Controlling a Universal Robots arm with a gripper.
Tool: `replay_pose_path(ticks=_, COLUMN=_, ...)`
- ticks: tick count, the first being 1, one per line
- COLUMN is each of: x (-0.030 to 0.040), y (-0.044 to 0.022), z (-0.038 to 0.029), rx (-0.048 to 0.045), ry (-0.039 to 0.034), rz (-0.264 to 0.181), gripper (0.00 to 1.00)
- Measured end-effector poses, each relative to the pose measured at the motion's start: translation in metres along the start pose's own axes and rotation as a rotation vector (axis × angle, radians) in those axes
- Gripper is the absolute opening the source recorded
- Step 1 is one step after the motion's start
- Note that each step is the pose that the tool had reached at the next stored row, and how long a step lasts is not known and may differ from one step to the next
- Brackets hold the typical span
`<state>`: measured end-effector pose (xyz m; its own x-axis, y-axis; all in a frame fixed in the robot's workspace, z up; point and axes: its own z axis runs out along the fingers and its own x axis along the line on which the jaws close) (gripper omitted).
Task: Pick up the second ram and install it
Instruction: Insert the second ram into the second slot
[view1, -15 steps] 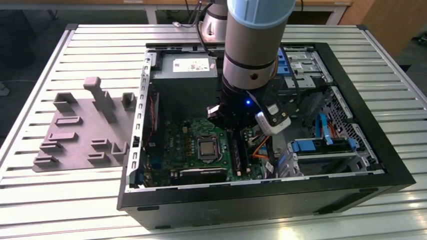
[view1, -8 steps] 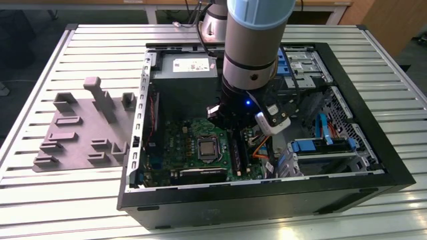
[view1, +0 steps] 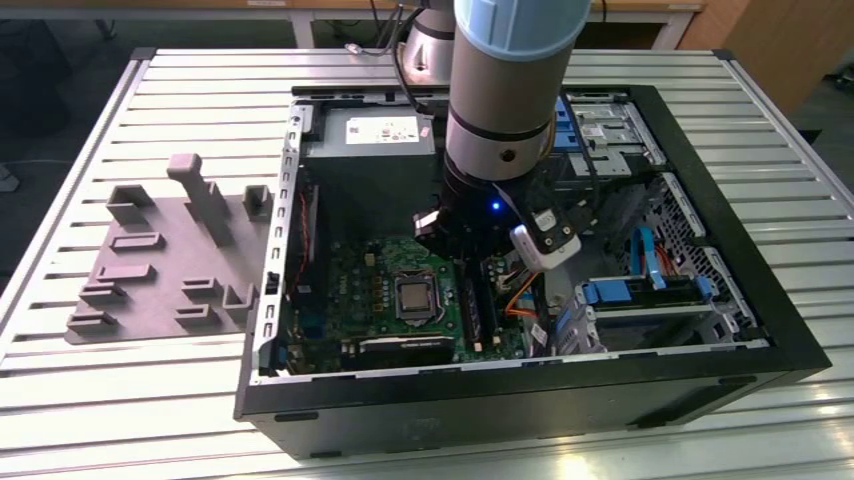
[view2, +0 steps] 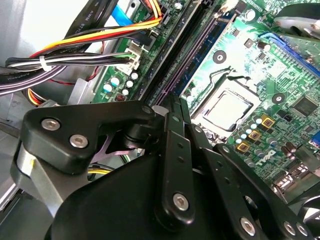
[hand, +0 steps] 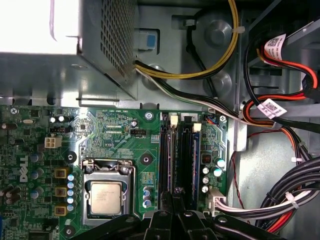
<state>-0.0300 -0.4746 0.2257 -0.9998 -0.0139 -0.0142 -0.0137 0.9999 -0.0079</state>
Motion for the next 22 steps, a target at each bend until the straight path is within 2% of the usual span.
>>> replay_pose_path(ticks=22, x=0.0, y=-0.0011, z=0.0, rx=0.0, ry=0.0, rz=0.0, gripper=0.11)
